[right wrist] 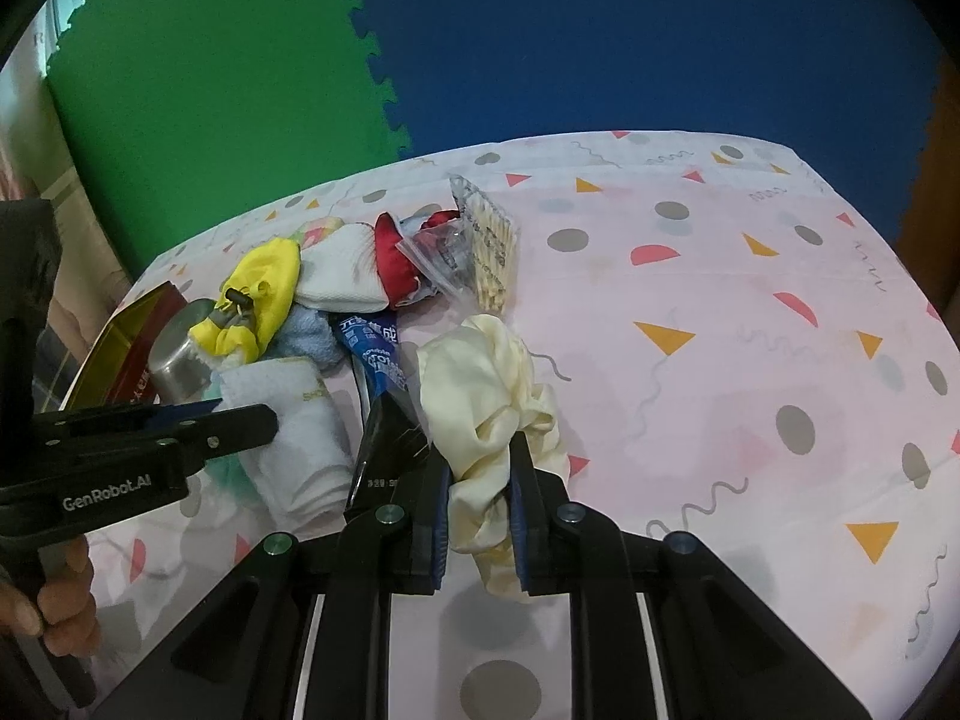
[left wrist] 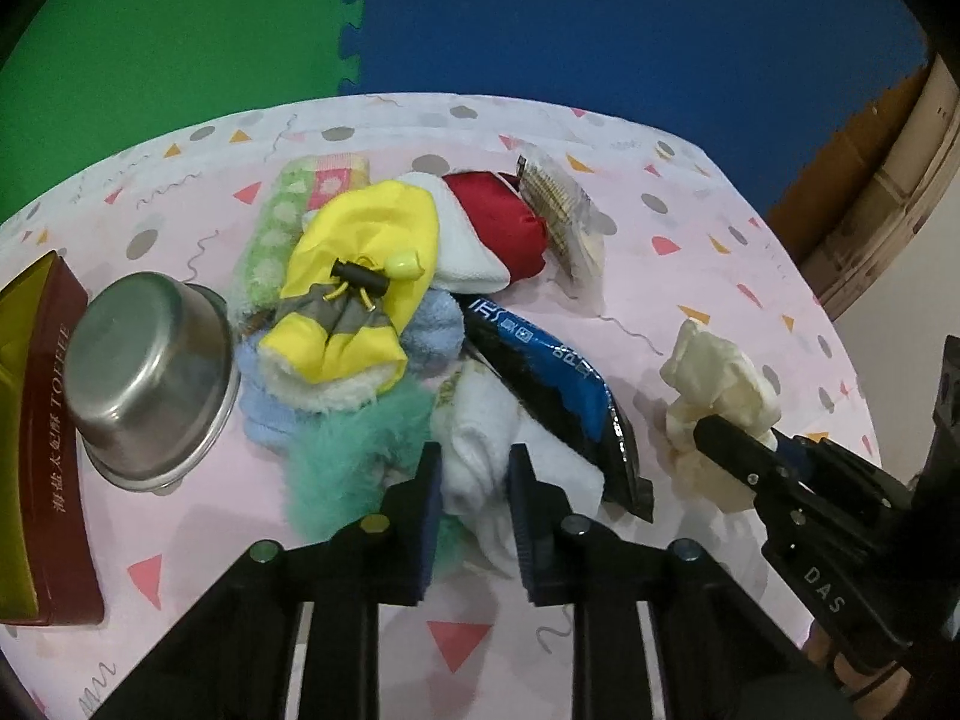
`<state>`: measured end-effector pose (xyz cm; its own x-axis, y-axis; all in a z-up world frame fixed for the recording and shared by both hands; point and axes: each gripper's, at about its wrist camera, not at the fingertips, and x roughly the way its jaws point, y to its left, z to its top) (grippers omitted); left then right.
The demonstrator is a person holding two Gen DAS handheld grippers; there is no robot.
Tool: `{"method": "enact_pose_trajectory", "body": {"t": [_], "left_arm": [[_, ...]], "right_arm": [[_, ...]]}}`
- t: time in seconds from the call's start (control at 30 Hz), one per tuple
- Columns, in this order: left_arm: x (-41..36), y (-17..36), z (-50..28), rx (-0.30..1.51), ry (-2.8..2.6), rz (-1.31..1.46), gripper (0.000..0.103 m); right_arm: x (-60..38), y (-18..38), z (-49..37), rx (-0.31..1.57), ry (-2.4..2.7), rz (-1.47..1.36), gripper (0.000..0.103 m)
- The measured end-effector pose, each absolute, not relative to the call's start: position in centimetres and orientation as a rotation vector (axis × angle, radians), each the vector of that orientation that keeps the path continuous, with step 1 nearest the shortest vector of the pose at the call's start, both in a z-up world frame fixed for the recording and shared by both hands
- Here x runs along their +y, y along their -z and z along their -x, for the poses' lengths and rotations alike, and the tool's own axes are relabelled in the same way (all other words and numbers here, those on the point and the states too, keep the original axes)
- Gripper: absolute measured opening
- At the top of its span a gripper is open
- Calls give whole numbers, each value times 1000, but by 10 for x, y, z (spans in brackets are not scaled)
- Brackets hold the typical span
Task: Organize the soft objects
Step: 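Carry the white sock into the tin box and open the left tool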
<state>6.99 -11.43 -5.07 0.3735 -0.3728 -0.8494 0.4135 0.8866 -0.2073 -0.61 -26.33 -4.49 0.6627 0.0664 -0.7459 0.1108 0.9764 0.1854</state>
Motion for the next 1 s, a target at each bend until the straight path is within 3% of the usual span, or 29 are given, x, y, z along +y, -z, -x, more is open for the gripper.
{"method": "enact_pose_trajectory", "body": {"t": [0.6,1.0], "left_arm": [[-85,-1,-44,961,484,-93,18],[1,-25,-63,913,295,-108,18]], "right_arm": [[-262,41,10,820,35,-203,17],[-261,35,14,795,55,-179,17]]}}
